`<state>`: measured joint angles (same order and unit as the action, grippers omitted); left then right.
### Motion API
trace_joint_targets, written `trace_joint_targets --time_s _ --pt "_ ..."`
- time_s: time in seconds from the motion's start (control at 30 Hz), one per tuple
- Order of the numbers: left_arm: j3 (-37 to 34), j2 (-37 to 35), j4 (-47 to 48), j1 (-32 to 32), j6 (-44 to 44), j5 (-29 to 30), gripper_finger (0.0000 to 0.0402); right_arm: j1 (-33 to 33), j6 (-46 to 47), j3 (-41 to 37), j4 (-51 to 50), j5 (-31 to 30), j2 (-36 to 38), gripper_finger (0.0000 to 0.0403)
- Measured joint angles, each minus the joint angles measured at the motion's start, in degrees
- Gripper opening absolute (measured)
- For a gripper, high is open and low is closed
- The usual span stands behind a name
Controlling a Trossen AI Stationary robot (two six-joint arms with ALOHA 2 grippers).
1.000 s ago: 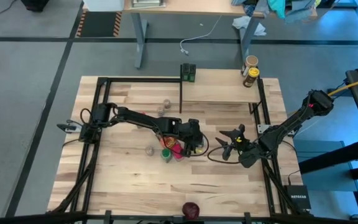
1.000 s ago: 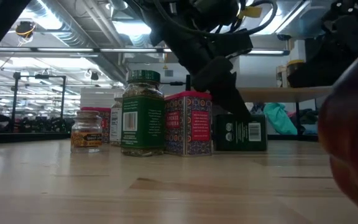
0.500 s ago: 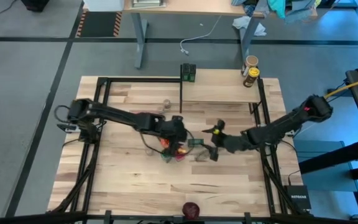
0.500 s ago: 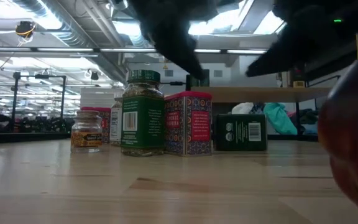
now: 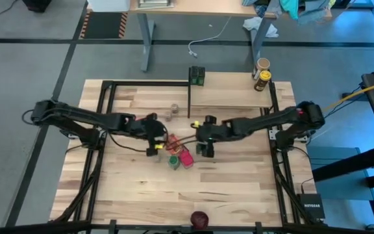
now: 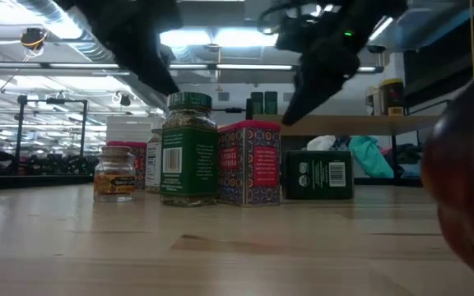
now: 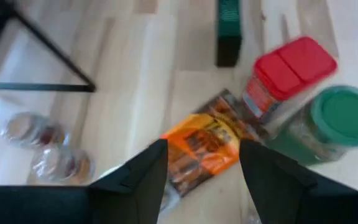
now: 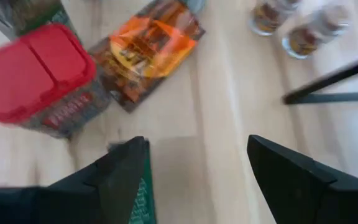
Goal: Shelf spices
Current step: Put the green seasoning can on the shelf
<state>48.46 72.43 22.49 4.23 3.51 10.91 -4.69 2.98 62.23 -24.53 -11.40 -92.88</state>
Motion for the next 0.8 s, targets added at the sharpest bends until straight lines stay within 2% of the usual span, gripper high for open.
trace_joint_targets --time_s 0.23,0.57,0.7,0.8 --pt "-4.31 -3.22 -0.32 0.00 5.38 0.03 0.0193 0.69 0.06 8.24 -17.48 6.60 -7.63 0.0292" --pt "-4.46 -3.62 -2.39 0.00 4.85 0.05 0.0194 0.59 2.61 8.14 -16.20 15.61 -8.17 0.0292" --pt "-4.46 -3.62 -2.45 0.00 4.00 0.19 0.0194 0.55 2.45 8.14 -14.87 13.17 -10.31 0.0287" --pt "-4.46 -3.63 -2.12 0.00 4.30 0.23 0.0194 0.59 0.98 8.12 -14.65 12.48 -12.34 0.0262"
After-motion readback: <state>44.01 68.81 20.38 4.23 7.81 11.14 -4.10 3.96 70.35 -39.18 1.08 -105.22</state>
